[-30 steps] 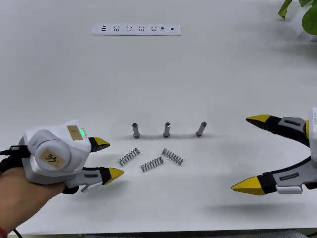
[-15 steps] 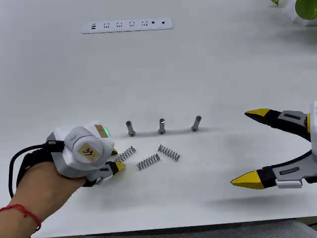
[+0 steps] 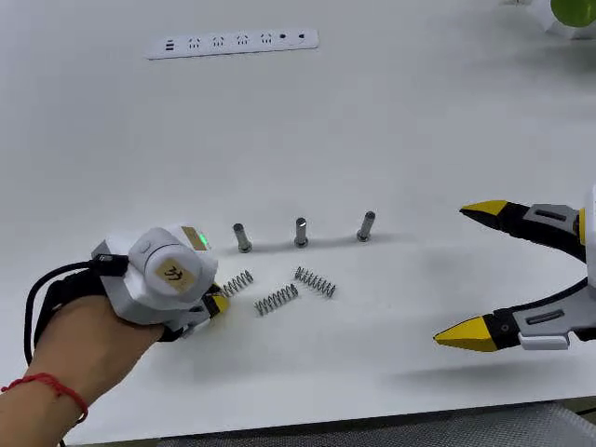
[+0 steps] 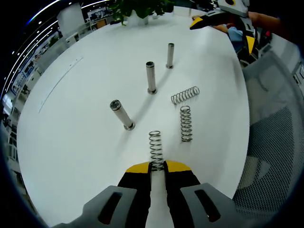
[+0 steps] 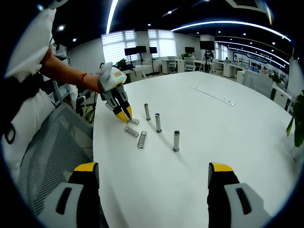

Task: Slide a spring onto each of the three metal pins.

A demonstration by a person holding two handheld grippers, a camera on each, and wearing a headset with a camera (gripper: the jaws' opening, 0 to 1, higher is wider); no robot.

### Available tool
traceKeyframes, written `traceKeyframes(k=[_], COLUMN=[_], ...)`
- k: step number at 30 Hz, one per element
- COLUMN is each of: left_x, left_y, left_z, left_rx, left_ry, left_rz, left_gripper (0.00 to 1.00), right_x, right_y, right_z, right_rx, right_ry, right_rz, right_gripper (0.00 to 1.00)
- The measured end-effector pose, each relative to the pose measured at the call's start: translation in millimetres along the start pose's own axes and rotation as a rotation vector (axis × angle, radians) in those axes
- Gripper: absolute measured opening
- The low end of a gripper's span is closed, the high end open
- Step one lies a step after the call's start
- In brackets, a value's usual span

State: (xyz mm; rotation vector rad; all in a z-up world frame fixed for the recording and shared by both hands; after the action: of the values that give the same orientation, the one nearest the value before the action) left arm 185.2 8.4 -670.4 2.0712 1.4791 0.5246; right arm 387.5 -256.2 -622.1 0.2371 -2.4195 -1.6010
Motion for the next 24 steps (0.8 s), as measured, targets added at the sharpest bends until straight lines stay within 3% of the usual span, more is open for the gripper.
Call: traceKeyframes(k=[13, 19, 24], left_x=[-3.3, -5.4, -10.7], left_y=[-4.9, -2.4, 9.2], left_z=[-9.4, -19.9, -33.5], left_rx=[-0.027, -0.092, -0.187], left_ry=[-0.019, -0.027, -0.041], left_rz=[-0.043, -0.077, -0.081], left_gripper=[0.1, 0.1, 0.1], right_x=[3.4, 4.0, 4.5], right_y=[3.9, 12.0, 25.2], right_z=[2.2, 3.8, 6.3], right_rx=[0.007, 0.003, -0.011], right_ry=[0.005, 0.019, 0.031], right_rz=[-0.002, -0.016, -0.031], right_gripper=[0.96, 0.95, 0.94])
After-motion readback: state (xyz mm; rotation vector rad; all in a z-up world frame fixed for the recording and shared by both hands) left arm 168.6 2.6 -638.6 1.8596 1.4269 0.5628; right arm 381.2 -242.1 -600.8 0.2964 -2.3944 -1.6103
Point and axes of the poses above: the centre of the closed fingertips' face, and the gripper's own axes: z roughly forward along the fingers, x roughly to its left, y roughly out of its top, the point moved 9 cm from there along -z, roughly backward along the fingers, and after that the axes turned 12 degrees about -x, right-handed, at the moved point
